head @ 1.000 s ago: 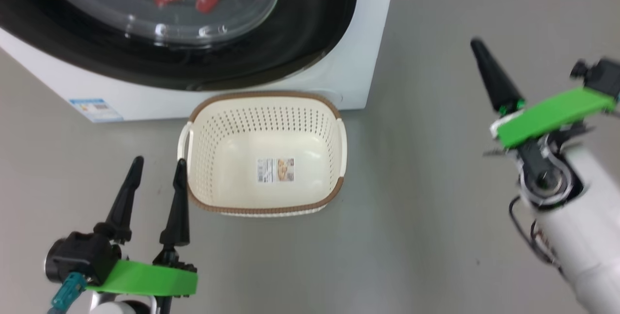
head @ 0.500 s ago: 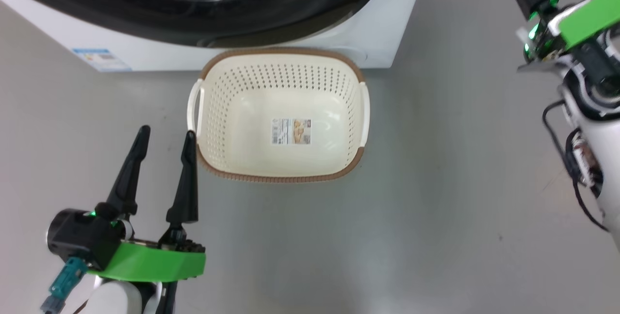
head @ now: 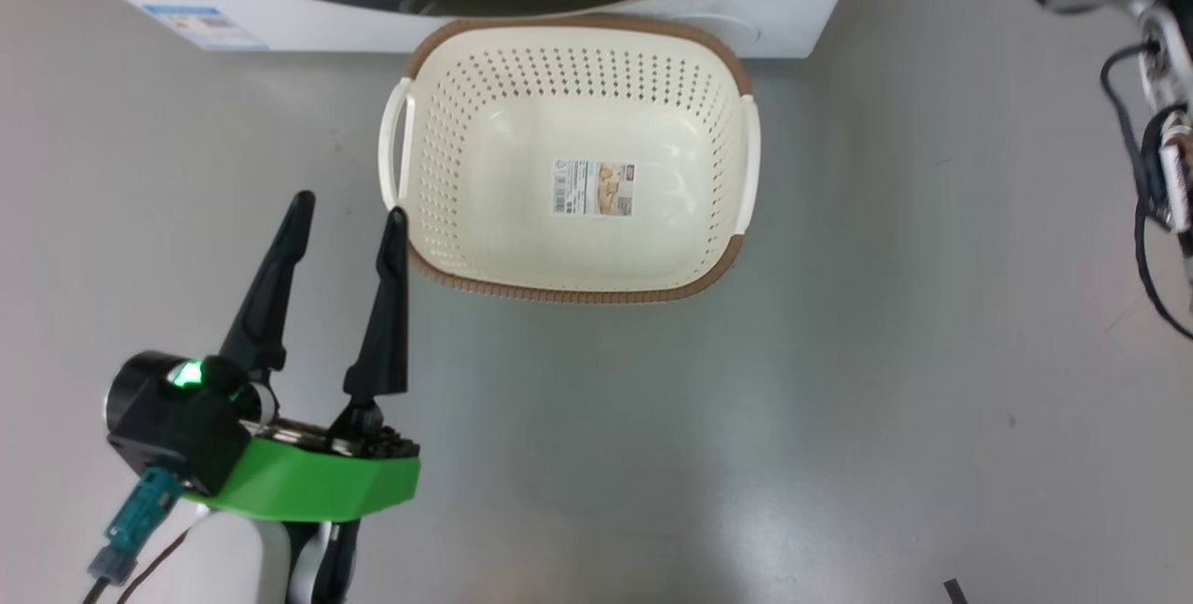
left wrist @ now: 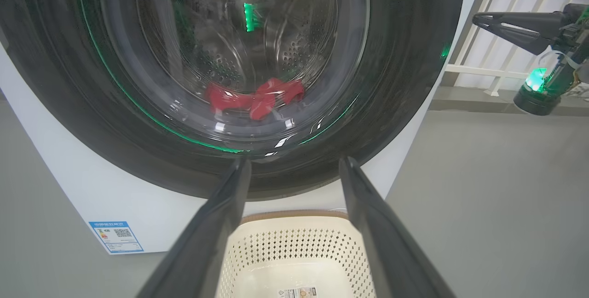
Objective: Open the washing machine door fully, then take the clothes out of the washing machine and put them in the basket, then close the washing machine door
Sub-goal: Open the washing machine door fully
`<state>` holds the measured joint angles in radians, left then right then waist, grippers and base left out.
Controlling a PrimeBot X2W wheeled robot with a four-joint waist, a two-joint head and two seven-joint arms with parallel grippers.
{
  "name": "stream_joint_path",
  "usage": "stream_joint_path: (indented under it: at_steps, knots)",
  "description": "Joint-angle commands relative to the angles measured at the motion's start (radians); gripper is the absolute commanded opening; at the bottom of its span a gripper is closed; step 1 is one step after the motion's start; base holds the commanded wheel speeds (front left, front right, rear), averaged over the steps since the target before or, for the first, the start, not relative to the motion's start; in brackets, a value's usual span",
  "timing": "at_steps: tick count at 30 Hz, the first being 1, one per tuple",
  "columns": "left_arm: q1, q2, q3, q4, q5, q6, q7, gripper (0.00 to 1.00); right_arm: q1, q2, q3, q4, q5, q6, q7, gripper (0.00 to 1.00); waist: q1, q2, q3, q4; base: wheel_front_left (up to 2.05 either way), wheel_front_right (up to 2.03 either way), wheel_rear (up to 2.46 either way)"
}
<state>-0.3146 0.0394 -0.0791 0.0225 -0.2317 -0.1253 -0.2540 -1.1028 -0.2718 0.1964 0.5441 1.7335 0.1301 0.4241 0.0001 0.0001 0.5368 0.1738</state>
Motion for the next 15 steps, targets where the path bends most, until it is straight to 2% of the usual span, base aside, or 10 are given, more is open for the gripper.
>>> stream_joint_path:
  at_steps: [1, 15]
  knots:
    - [-0.013, 0.02, 0.021, -0.03, -0.007, -0.005, -0.008, 1.0, -0.033, 0.024, -0.007, -0.014, 0.002, 0.001, 0.018, 0.0, -0.0001, -0.0001, 0.024, 0.018, 0.0, 0.0, 0.0]
    - [-0.042, 0.018, -0.01, -0.026, -0.017, -0.005, -0.008, 1.0, -0.17, 0.062, -0.02, 0.062, -0.036, 0.001, 0.115, 0.0, -0.0001, -0.0001, 0.082, 0.054, 0.0, 0.0, 0.0]
